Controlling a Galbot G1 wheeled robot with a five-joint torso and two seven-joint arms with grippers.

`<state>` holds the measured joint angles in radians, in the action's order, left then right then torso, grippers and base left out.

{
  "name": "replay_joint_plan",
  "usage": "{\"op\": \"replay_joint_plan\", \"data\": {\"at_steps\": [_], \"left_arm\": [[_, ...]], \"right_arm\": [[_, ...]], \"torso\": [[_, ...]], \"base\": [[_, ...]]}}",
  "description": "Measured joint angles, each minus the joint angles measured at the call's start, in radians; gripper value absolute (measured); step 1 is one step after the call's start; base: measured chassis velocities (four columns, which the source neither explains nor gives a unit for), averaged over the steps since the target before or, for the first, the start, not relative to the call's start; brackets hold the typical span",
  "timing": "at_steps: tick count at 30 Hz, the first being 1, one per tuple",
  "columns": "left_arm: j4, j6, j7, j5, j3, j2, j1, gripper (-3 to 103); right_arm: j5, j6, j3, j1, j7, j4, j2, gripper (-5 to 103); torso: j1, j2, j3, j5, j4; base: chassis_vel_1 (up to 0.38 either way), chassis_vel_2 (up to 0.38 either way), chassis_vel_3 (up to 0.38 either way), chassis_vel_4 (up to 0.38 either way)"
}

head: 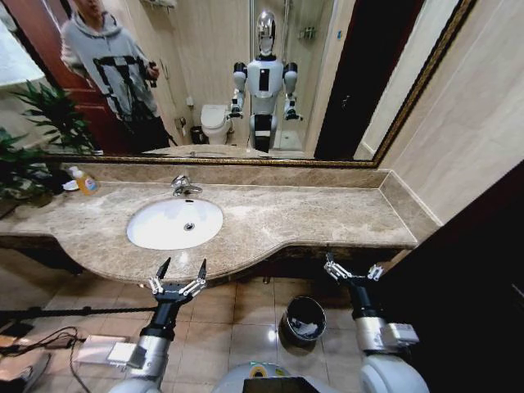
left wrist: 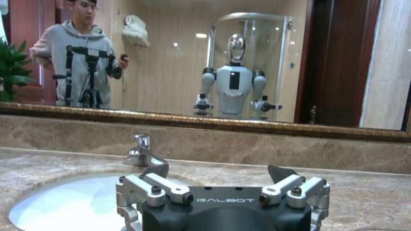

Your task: Pick up the trash from the sink and place it in the trash bin.

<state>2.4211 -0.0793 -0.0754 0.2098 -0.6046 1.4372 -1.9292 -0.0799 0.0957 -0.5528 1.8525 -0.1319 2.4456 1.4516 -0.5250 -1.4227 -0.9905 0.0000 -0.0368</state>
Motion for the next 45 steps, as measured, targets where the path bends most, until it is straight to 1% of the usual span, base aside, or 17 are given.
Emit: {"op": "replay_joint_plan", "data": {"at_steps": [5,7,10,11,14,45], "left_arm": [[0.0,0.0,0.0,0.0,0.0,0.0,0.0,100],[0.0,0.0,0.0,0.0,0.0,0.0,0.0,100],[0.0,0.0,0.0,0.0,0.0,0.0,0.0,100],[0.0,0.0,0.0,0.0,0.0,0.0,0.0,100],[0.0,0.0,0.0,0.0,0.0,0.0,0.0,100],[0.0,0.0,0.0,0.0,0.0,0.0,0.0,100]], "right_arm": [[0.006,0.012,-0.002,0.021,0.012,0.021,0.003,100],[0.006,0.035,-0.011,0.036,0.025,0.01,0.004,100],[0.005,0.05,-0.02,0.048,0.034,0.001,0.004,100],[0.004,0.067,-0.029,0.059,0.044,-0.012,0.005,100],[0.004,0.079,-0.033,0.071,0.052,-0.024,0.008,100],[-0.001,0.083,-0.032,0.076,0.055,-0.033,0.008,100]], "torso": [[0.0,0.0,0.0,0.0,0.0],[0.0,0.0,0.0,0.0,0.0],[0.0,0.0,0.0,0.0,0.0],[0.0,0.0,0.0,0.0001,0.0],[0.0,0.0,0.0,0.0001,0.0],[0.0,0.0,0.0,0.0,0.0]], "base": [[0.0,0.0,0.0,0.0],[0.0,0.0,0.0,0.0],[0.0,0.0,0.0,0.0],[0.0,0.0,0.0,0.0],[0.0,0.0,0.0,0.0],[0.0,0.0,0.0,0.0]]}}
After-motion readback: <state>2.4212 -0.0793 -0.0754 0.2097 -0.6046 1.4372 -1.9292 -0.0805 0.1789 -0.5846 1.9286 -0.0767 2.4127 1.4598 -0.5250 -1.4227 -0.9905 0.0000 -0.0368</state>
